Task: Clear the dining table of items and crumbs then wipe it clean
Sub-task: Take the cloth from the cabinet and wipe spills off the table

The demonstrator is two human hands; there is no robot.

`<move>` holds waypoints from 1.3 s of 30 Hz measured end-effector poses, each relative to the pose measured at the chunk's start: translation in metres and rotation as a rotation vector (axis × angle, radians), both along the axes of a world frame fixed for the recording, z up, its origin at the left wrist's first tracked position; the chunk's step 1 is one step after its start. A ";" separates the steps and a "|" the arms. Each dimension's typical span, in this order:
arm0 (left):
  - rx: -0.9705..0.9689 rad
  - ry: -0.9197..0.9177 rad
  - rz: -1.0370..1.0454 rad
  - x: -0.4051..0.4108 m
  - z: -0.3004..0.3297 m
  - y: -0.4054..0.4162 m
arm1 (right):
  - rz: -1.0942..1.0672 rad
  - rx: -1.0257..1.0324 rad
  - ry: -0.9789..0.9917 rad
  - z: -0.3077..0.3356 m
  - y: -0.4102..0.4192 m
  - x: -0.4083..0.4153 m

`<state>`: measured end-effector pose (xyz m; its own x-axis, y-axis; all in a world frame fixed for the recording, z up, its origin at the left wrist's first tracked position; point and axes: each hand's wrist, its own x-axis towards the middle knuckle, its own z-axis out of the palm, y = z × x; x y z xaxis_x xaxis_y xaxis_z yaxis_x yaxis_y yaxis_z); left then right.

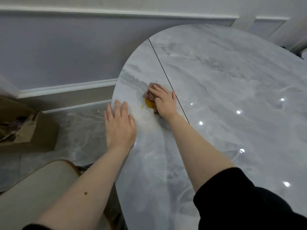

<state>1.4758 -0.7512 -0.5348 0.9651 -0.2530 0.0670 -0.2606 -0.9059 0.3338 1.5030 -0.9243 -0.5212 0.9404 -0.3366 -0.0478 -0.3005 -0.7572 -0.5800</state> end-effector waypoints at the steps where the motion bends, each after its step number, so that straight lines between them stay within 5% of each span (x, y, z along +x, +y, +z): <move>1: -0.009 -0.003 0.002 0.000 0.000 0.000 | 0.027 0.042 -0.010 0.001 0.002 -0.001; 8: -0.200 -0.013 0.027 -0.001 0.002 0.003 | 0.210 0.167 -0.105 -0.003 0.032 -0.054; 12: -0.502 0.082 0.229 0.005 0.010 0.008 | 0.071 0.440 -0.139 0.004 0.035 -0.082; 13: -0.539 0.103 0.268 0.010 0.010 0.009 | 0.033 0.421 -0.151 0.006 0.032 -0.083; 17: -0.533 0.159 0.240 0.023 0.005 0.012 | 0.074 -0.208 0.076 -0.003 0.025 -0.085; 22: -0.508 0.149 0.239 0.023 0.000 0.009 | 0.040 -0.306 0.064 -0.008 0.039 -0.037; 31: -0.585 0.118 0.230 0.029 -0.016 0.011 | 0.271 -0.103 0.002 -0.003 0.058 0.061; 35: -0.567 0.124 0.243 0.030 -0.008 0.012 | 0.341 0.143 -0.055 -0.007 0.054 0.028; 39: -0.568 0.133 0.231 0.028 -0.005 0.014 | 0.312 0.173 -0.076 -0.006 0.048 -0.047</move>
